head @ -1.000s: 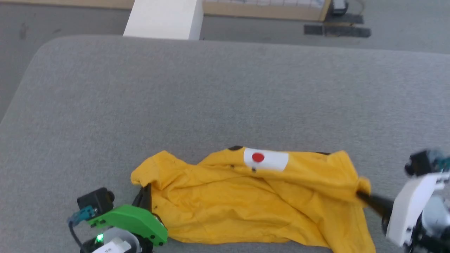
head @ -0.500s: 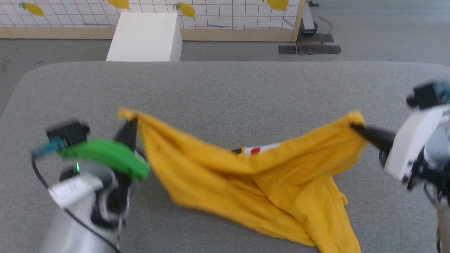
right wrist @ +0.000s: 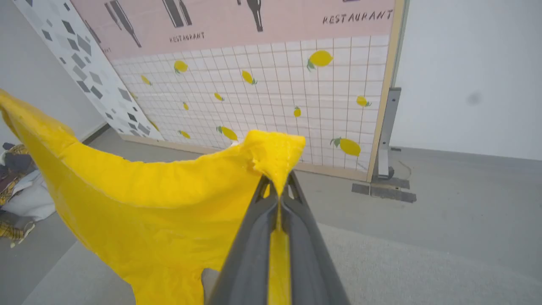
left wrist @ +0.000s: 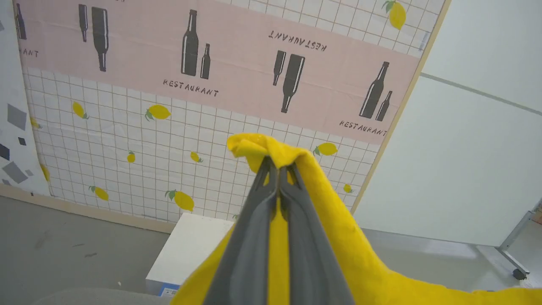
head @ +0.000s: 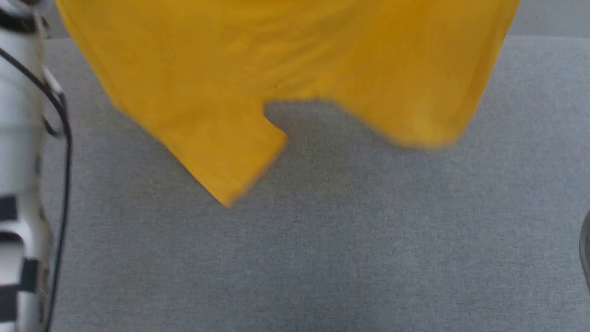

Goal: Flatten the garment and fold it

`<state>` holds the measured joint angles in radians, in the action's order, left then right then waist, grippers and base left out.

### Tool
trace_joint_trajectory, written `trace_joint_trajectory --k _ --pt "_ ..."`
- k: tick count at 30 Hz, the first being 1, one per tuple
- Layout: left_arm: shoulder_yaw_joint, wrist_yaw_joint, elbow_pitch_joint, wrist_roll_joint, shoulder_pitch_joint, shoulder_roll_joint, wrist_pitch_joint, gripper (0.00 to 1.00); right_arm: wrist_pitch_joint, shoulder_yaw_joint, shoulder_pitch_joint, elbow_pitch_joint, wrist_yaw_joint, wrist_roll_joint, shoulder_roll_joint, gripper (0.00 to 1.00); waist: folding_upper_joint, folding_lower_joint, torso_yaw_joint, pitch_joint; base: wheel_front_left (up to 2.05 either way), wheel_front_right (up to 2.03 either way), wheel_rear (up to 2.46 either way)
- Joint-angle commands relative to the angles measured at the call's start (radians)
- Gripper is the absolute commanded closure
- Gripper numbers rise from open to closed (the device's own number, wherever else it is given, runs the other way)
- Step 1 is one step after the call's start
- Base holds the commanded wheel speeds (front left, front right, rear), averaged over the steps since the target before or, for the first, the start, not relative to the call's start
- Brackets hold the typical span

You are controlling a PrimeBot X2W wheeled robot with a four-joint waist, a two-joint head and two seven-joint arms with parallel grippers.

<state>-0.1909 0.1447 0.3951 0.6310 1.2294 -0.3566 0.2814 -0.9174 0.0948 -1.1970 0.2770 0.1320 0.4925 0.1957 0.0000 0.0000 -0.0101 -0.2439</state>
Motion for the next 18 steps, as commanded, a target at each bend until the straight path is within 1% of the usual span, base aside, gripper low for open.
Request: trace_joint_trajectory --k 1,3,5,6,9,11,14,18 --pt "-0.006 0.009 0.021 -0.037 0.074 -0.015 -0.027 1.00 0.041 0.017 -0.066 0.032 -0.001 -0.028 -0.015 1.00 0.0000 0.0000 -0.047 -0.106 0.00 0.00 0.00" --pt "-0.004 0.021 0.046 -0.070 0.172 -0.018 -0.077 1.00 0.102 0.051 -0.163 0.088 -0.001 -0.062 -0.044 1.00 0.0000 0.0000 -0.059 -0.145 0.00 0.00 0.00" --pt "-0.008 0.032 0.062 -0.109 0.259 -0.020 -0.139 1.00 0.162 0.066 -0.249 0.133 -0.001 -0.106 -0.054 1.00 0.0000 0.0000 -0.066 -0.182 0.00 0.00 0.00" --pt "-0.004 0.042 0.081 -0.133 0.333 -0.017 -0.203 1.00 0.226 0.088 -0.319 0.173 -0.001 -0.141 -0.063 1.00 0.0000 0.0000 -0.072 -0.212 0.00 0.00 0.00" --pt "0.001 0.046 0.114 -0.158 0.413 -0.010 -0.299 1.00 0.306 0.111 -0.397 0.230 -0.001 -0.180 -0.072 1.00 0.0000 0.0000 -0.075 -0.249 0.00 0.00 0.00" --pt "0.012 0.051 0.134 -0.163 0.447 -0.008 -0.355 1.00 0.333 0.113 -0.430 0.264 -0.001 -0.193 -0.076 1.00 0.0000 0.0000 -0.076 -0.272 0.00 0.00 0.00" --pt "0.025 0.048 0.170 -0.155 0.473 0.000 -0.406 1.00 0.369 0.112 -0.460 0.303 -0.001 -0.198 -0.073 1.00 0.0000 0.0000 -0.068 -0.305 0.00 0.00 0.00" --pt "0.023 0.018 0.219 -0.139 0.458 0.011 -0.441 1.00 0.390 0.102 -0.462 0.343 -0.001 -0.183 -0.056 1.00 0.0000 0.0000 -0.047 -0.336 0.00 0.00 0.00"
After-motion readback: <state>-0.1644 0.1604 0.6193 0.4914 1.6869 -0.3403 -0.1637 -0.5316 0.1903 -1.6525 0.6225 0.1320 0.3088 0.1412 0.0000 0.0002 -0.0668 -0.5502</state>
